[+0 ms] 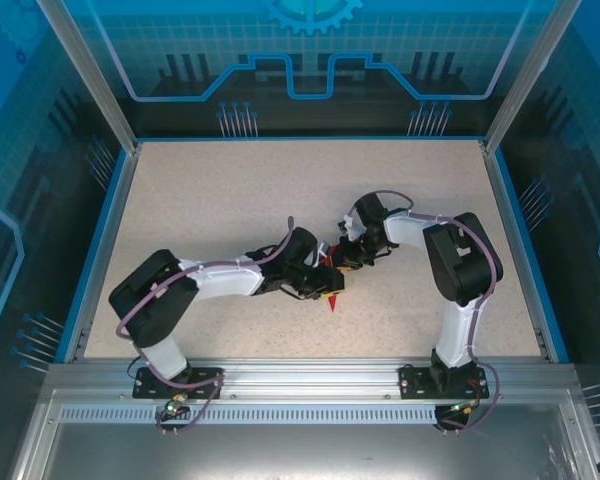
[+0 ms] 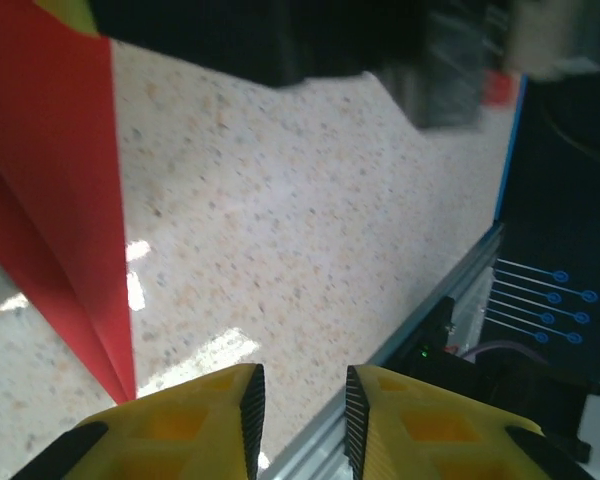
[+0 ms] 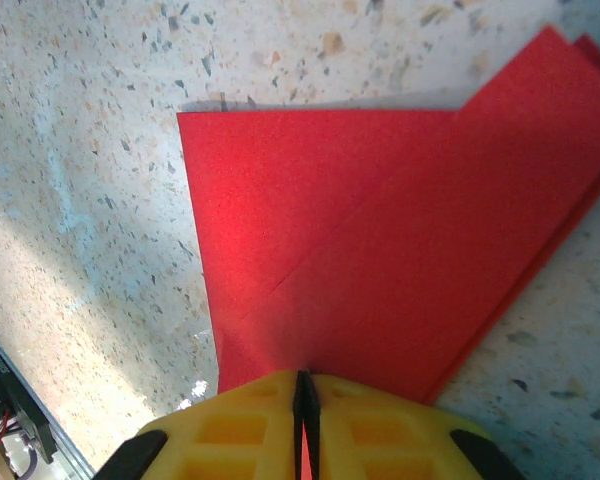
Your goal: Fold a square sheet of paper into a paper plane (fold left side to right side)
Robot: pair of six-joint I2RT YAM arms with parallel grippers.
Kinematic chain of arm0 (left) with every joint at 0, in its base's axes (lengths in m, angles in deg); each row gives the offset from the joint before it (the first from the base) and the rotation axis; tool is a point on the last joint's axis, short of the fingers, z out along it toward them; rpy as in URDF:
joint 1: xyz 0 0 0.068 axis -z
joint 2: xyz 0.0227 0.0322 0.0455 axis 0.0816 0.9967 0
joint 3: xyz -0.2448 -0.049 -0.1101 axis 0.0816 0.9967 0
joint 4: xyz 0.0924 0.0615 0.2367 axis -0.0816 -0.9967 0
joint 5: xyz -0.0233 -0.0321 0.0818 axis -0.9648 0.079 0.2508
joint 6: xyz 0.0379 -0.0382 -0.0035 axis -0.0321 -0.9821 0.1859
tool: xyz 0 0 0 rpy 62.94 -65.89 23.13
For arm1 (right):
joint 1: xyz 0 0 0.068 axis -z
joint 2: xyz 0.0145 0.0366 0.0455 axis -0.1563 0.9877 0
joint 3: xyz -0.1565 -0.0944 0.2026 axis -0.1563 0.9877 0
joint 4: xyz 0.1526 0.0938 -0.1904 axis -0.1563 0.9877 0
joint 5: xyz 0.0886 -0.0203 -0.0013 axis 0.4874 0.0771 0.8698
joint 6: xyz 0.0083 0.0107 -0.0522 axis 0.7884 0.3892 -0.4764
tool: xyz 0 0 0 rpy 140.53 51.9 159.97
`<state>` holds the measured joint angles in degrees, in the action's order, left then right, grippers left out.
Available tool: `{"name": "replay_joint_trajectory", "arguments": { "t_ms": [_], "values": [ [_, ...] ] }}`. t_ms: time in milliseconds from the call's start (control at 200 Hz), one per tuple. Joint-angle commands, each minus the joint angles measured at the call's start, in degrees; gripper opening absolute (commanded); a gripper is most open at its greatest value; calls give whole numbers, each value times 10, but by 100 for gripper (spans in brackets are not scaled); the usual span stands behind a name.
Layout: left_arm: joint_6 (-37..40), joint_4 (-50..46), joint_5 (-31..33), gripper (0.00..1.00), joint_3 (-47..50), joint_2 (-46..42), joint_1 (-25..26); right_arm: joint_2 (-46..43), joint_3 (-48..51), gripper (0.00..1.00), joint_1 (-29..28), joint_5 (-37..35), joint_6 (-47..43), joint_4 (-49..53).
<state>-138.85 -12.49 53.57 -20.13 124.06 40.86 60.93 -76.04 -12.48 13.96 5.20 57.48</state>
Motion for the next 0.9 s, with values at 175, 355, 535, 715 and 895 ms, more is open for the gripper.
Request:
{"name": "replay_joint_trajectory", "arguments": {
  "t_ms": [175, 355, 535, 715, 895],
  "values": [
    [25, -16, -32, 30, -50, 81, 0, 26, 7, 13, -8, -43, -8, 21],
    [25, -29, -21, 30, -42, 98, 0, 26, 7, 13, -8, -44, -8, 22],
    [11, -7, -20, 29, -10, 100, 2, 28, 6, 13, -8, -46, -9, 23],
    [7, -1, -27, 29, 6, 100, 14, 31, 4, 13, -8, -46, -10, 25],
    [-4, 6, -20, 29, 38, 86, 25, 31, 1, 13, -8, -50, -11, 31]
  ]
}}
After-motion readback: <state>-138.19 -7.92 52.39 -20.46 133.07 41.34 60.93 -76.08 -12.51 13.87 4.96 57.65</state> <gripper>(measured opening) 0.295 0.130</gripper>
